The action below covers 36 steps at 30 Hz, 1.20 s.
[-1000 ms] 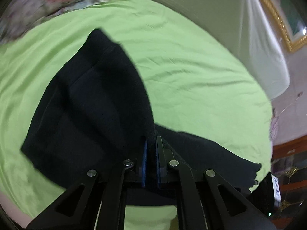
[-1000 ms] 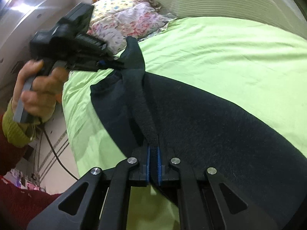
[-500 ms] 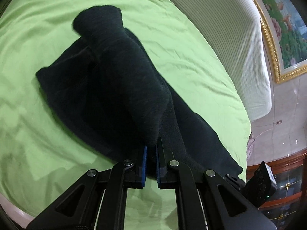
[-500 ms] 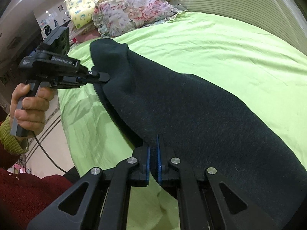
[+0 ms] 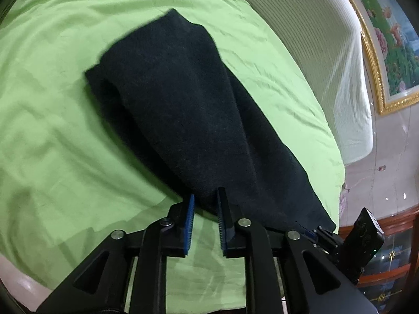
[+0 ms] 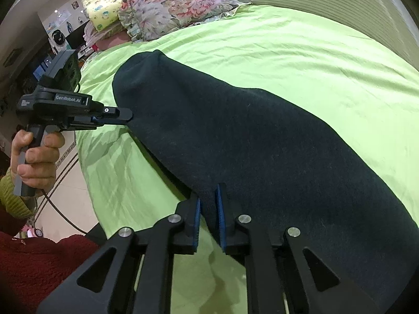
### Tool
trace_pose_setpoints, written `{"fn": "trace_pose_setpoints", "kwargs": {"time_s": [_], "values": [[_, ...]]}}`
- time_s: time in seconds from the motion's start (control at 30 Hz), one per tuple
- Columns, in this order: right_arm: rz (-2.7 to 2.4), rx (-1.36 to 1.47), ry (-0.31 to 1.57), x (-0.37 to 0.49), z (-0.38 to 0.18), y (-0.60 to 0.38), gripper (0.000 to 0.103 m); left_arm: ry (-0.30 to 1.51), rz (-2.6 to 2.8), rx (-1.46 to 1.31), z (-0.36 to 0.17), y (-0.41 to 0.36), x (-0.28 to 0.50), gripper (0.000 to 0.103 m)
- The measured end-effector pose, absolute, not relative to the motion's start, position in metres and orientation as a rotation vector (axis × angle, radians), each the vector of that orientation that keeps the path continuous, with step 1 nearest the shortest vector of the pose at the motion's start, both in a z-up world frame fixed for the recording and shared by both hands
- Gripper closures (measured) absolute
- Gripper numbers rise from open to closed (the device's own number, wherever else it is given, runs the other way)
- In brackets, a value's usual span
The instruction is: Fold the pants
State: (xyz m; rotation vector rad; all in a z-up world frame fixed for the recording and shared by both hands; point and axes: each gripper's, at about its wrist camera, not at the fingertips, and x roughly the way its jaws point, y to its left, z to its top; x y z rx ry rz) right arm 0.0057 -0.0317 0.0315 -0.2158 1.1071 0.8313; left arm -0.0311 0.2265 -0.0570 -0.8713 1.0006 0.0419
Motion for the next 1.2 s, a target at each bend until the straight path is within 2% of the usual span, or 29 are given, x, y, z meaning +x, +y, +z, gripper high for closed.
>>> {"fn": "trace_pose_setpoints", "kwargs": {"time_s": [0.03,0.07,0.1,0.17,0.3,0.37,0.63,0.93,1.03,1.07,1.1,1.13,1.17,1.2], "values": [[0.835,-0.206,1.109,0.006,0.033,-0.033,0.079,0.997,0.053,-0.875,-0.057,0.230,-0.035,0.073],[0.838,-0.197,1.107,0.006,0.035,-0.034,0.070,0.988,0.075,-0.885,-0.054,0.232,-0.034,0.064],[0.841,-0.185,1.097,0.006,0.038,-0.035,0.065,0.981,0.093,-0.895,-0.053,0.236,-0.034,0.060],[0.850,-0.146,1.079,0.009,0.045,-0.038,0.064,0.956,0.127,-0.930,-0.050,0.248,-0.042,0.045],[0.834,-0.060,1.037,0.026,0.058,-0.041,0.064,0.929,0.184,-0.955,-0.049,0.267,-0.046,0.042],[0.804,-0.043,1.024,0.038,0.061,-0.041,0.064,0.940,0.213,-0.944,-0.049,0.269,-0.041,0.036],[0.725,0.004,1.022,0.108,0.059,-0.027,0.064,0.950,0.248,-0.972,-0.061,0.284,-0.034,0.036],[0.745,-0.192,1.202,0.141,0.001,0.015,0.063,0.927,0.286,-0.917,-0.057,0.284,-0.016,0.036],[0.763,-0.210,1.195,0.137,-0.004,0.022,0.061,0.913,0.289,-0.896,-0.060,0.285,-0.005,0.038],[0.771,-0.222,1.194,0.134,-0.004,0.023,0.061,0.902,0.293,-0.884,-0.060,0.285,-0.001,0.043],[0.773,-0.234,1.191,0.132,-0.003,0.025,0.066,0.896,0.295,-0.873,-0.061,0.285,0.001,0.049],[0.788,-0.244,1.183,0.129,-0.002,0.025,0.072,0.900,0.293,-0.858,-0.062,0.284,0.006,0.060],[0.794,-0.253,1.173,0.126,0.000,0.026,0.086,0.909,0.295,-0.853,-0.063,0.284,0.008,0.064],[0.786,-0.275,1.160,0.122,0.002,0.027,0.088,0.902,0.289,-0.860,-0.063,0.285,0.009,0.068]]}}
